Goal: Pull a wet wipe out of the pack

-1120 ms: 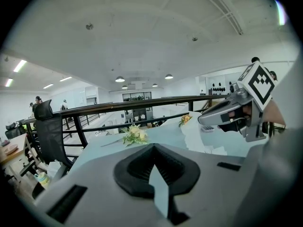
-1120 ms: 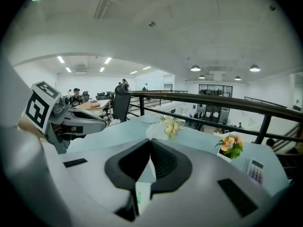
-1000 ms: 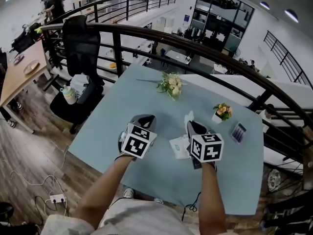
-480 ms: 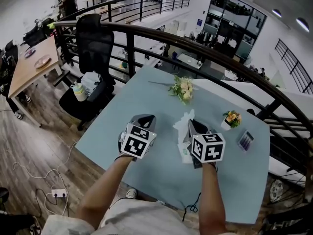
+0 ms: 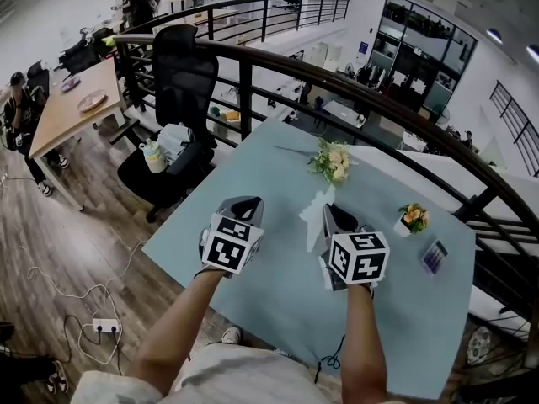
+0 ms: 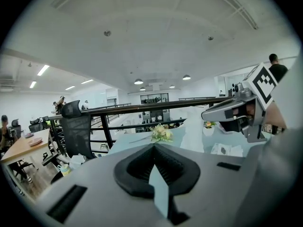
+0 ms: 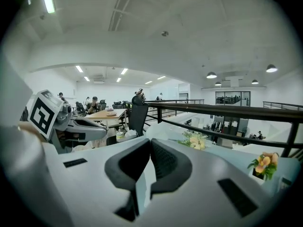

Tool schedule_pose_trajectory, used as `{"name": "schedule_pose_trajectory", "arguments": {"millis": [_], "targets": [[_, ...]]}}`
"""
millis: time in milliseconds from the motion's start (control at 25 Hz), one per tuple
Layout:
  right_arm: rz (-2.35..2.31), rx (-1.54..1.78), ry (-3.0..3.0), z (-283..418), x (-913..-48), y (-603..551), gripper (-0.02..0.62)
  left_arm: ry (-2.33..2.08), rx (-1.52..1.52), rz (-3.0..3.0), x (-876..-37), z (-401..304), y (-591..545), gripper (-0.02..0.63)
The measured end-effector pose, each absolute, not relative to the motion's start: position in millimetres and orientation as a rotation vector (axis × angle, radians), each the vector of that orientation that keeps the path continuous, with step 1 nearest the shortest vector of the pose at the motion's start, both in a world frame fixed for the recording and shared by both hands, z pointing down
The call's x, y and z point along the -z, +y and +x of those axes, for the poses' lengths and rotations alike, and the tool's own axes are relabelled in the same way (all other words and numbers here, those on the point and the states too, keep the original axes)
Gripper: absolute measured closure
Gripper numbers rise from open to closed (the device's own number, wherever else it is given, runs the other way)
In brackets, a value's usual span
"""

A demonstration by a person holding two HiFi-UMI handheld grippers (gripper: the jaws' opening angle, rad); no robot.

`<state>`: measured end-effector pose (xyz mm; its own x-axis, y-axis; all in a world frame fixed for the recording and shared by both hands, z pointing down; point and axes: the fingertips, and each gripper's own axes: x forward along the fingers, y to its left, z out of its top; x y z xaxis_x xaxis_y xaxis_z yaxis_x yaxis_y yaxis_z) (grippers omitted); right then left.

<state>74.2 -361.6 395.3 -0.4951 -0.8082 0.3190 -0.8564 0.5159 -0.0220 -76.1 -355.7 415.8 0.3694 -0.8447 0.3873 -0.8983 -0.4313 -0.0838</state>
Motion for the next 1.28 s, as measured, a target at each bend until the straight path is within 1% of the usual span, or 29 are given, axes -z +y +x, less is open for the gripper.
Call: {"name": "schedule_pose_trajectory", "arguments": {"millis": [400, 1280], "targets": [[1.37, -0.212, -2.551, 55.2, -387.5, -363.3, 0.586, -1.651, -0.534, 2.437, -412.3, -100.2, -352.9, 0.614], [1.36, -0.189, -2.542, 58.5, -388.0, -363.0, 0.586, -1.646, -0.53, 2.433, -415.2, -95.5, -353.1, 0.614]]}}
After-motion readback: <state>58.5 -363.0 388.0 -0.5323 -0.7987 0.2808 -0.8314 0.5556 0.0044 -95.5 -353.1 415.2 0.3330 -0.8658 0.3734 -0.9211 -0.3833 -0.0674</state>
